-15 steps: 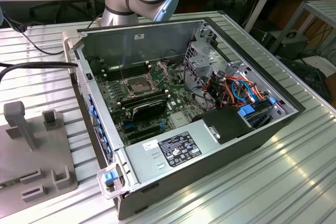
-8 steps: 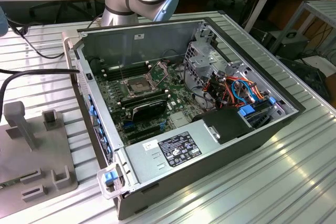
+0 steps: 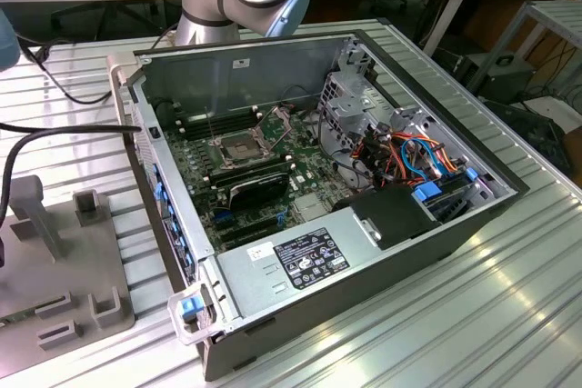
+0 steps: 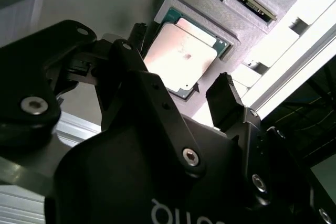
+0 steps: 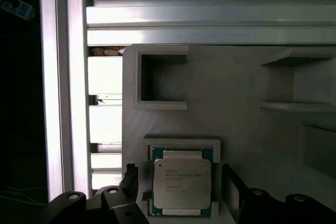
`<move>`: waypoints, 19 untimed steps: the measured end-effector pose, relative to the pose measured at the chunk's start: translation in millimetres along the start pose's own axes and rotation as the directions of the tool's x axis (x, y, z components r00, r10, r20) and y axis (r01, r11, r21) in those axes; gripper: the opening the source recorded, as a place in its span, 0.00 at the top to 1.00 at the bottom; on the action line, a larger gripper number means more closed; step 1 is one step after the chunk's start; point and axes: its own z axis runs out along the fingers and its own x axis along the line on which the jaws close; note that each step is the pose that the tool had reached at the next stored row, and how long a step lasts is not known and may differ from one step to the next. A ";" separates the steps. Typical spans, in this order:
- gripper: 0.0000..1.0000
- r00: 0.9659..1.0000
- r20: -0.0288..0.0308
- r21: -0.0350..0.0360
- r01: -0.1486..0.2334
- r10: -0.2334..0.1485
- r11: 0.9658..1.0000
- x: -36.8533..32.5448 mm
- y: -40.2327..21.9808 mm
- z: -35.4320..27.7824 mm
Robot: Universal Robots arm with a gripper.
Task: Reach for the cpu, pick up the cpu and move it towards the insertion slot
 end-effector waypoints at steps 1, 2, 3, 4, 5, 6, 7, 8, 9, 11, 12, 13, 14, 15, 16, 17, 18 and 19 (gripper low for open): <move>0.26 1.000 0.000 0.000 0.000 0.000 1.000 -0.1 0.0 0.6; 0.26 1.000 0.000 0.000 0.000 0.000 1.000 -0.1 0.1 2.5; 0.26 1.000 0.000 0.000 0.000 0.000 1.000 -0.1 0.0 3.2; 0.26 1.000 0.000 0.000 0.000 0.000 1.000 -0.1 0.0 3.2; 0.26 1.000 0.000 0.000 0.000 0.000 1.000 -0.1 0.0 3.2; 0.26 1.000 0.000 0.000 0.000 0.000 1.000 -0.1 0.0 3.3; 0.26 1.000 0.000 0.000 0.000 0.000 1.000 -0.1 0.1 3.3; 0.27 1.000 0.000 0.000 0.000 0.000 1.000 -0.1 0.1 3.3; 0.35 1.000 0.000 0.000 0.000 0.000 1.000 -0.1 0.1 3.4; 0.35 1.000 0.000 0.000 0.000 0.000 1.000 -0.1 0.1 3.4; 0.35 1.000 0.000 0.000 0.000 0.000 1.000 -0.1 0.1 3.4; 0.36 1.000 0.000 0.000 0.000 0.000 1.000 -0.1 0.1 3.4; 0.36 1.000 0.000 0.000 0.000 0.000 1.000 -0.1 0.1 3.4; 0.36 1.000 0.000 0.000 0.000 0.000 1.000 -0.1 0.1 3.4; 0.44 1.000 0.000 0.000 0.000 0.000 1.000 -0.1 0.1 3.4; 0.44 1.000 0.000 -0.001 0.000 0.000 1.000 -0.2 0.1 3.4; 0.44 1.000 0.000 0.000 0.000 0.000 1.000 -0.1 0.1 3.0; 0.44 1.000 0.000 0.000 0.000 0.000 1.000 -0.1 0.1 2.5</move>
